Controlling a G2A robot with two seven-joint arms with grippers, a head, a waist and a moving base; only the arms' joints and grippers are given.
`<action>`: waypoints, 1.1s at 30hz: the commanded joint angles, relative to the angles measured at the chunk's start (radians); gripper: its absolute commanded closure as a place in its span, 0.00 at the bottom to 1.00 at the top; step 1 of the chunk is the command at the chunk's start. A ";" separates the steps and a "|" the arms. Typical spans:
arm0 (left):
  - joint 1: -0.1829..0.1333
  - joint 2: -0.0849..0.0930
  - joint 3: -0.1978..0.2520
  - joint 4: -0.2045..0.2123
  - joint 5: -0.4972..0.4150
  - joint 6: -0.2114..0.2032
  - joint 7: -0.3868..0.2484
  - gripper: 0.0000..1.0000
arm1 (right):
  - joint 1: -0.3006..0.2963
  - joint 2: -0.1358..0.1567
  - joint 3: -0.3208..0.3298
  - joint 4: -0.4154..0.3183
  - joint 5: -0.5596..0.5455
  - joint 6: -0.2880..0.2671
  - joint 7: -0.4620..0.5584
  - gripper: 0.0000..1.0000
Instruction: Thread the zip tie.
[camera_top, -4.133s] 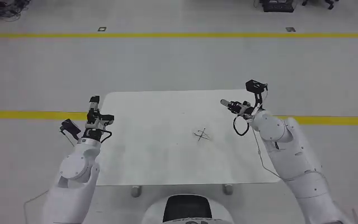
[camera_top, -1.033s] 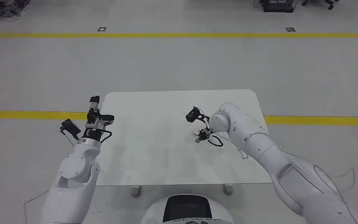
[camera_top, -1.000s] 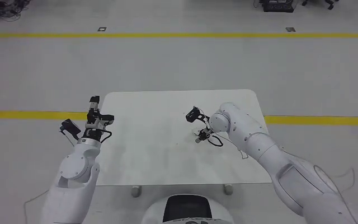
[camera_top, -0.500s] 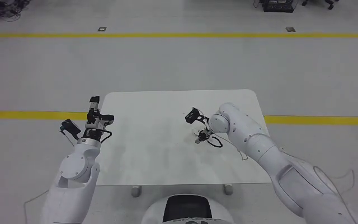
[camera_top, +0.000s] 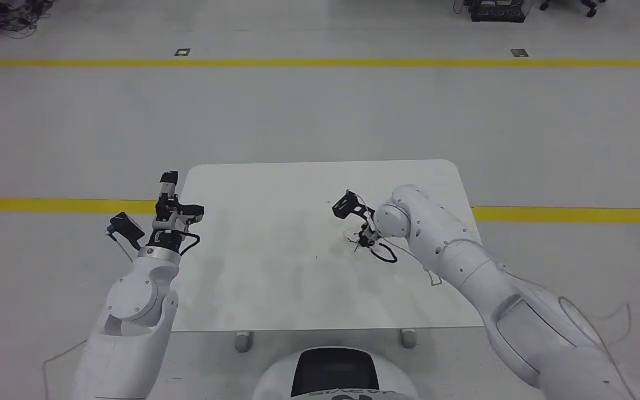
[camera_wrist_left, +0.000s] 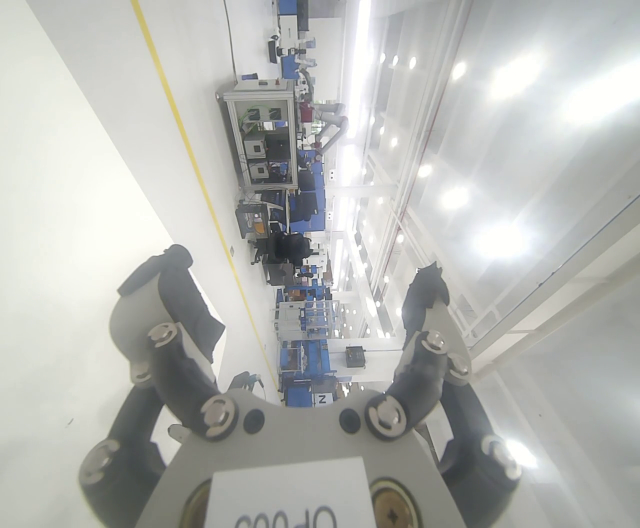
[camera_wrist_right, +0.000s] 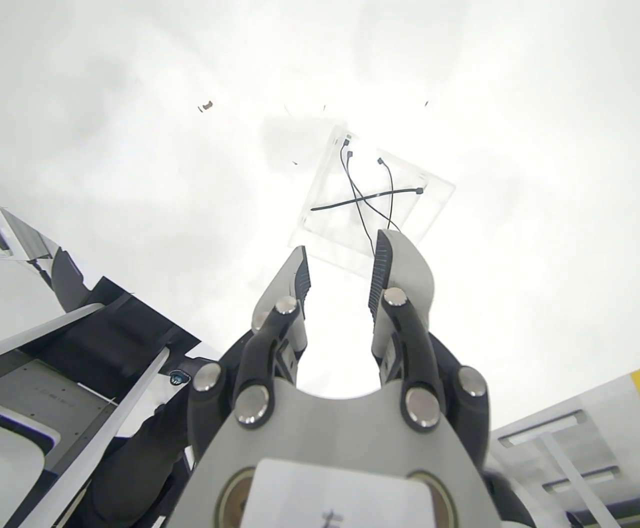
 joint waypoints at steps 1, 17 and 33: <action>0.000 0.000 0.000 0.000 0.000 0.000 0.000 0.00 | 0.001 -0.004 -0.003 0.013 -0.003 -0.001 -0.012 0.73; 0.000 0.000 0.000 0.000 0.000 0.000 0.000 0.00 | 0.036 -0.079 -0.065 0.174 -0.006 -0.025 -0.074 0.75; 0.000 0.000 0.000 0.000 0.000 0.000 0.000 0.00 | 0.071 -0.158 -0.124 0.321 0.041 -0.051 -0.099 0.77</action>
